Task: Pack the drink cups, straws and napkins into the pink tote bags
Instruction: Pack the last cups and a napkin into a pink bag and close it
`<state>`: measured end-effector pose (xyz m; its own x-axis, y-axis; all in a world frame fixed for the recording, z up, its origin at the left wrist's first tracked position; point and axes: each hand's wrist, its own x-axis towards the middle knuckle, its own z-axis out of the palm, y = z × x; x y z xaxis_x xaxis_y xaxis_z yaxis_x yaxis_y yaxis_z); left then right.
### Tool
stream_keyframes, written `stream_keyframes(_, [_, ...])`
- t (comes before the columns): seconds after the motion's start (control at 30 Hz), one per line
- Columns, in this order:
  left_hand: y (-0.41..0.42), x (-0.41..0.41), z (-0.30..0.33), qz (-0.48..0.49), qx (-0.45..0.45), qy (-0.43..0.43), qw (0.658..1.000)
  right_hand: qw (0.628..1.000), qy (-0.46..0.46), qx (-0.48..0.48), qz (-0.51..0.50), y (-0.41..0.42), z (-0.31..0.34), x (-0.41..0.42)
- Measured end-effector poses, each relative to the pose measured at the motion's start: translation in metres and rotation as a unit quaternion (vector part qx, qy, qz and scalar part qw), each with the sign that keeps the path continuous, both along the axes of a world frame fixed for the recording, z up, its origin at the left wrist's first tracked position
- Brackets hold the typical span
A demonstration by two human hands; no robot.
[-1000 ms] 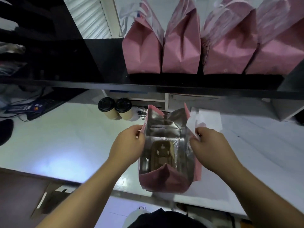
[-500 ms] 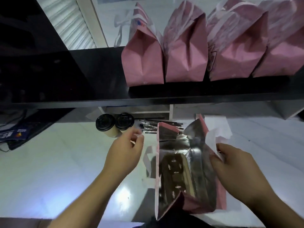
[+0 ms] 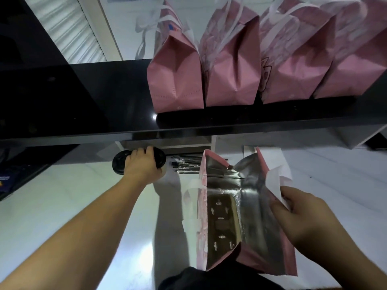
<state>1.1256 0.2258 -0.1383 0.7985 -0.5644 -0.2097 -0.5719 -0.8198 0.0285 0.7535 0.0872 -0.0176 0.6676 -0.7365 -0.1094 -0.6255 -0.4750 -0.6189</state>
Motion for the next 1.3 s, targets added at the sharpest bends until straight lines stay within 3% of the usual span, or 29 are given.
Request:
stream_keyframes(0.1, [-0.002, -0.007, 0.011, 0.001, -0.026, 0.016, 1.0, 1.0, -0.005, 0.011, -0.004, -0.001, 0.001, 0.0])
stream_keyframes(0.2, [0.009, -0.029, 0.034, -0.017, -0.127, 0.064, 0.99, 1.0, 0.011, 0.017, 0.0, -0.003, 0.003, 0.001])
stream_keyframes(0.33, [0.037, -0.071, 0.077, -0.048, -0.208, 0.043, 0.976, 0.998, 0.056, 0.019, 0.008, -0.009, 0.003, 0.005])
stream_keyframes(0.47, [0.048, -0.116, 0.141, -0.069, -0.348, 0.027, 0.935, 0.998, 0.063, 0.022, 0.022, -0.014, 0.0, 0.006])
stream_keyframes(0.57, [0.034, -0.147, 0.177, -0.119, -0.387, 0.102, 0.908, 0.997, 0.061, 0.022, 0.029, -0.017, -0.001, 0.006])
stream_keyframes(0.63, [0.02, -0.164, 0.181, -0.188, -0.326, 0.138, 0.916, 0.997, 0.06, 0.024, 0.034, -0.02, 0.0, 0.006])
stream_keyframes(0.77, [-0.016, -0.179, 0.16, -0.312, -0.162, 0.118, 0.929, 0.997, 0.056, 0.024, 0.045, -0.025, 0.001, 0.003])
stream_keyframes(1.0, [-0.073, -0.195, 0.107, -0.343, 0.092, 0.032, 0.934, 0.997, 0.055, 0.014, 0.048, -0.032, 0.001, 0.001])
stream_keyframes(1.3, [-0.092, -0.194, 0.095, -0.325, 0.16, 0.082, 0.928, 0.998, 0.042, 0.011, 0.04, -0.036, -0.006, -0.004])
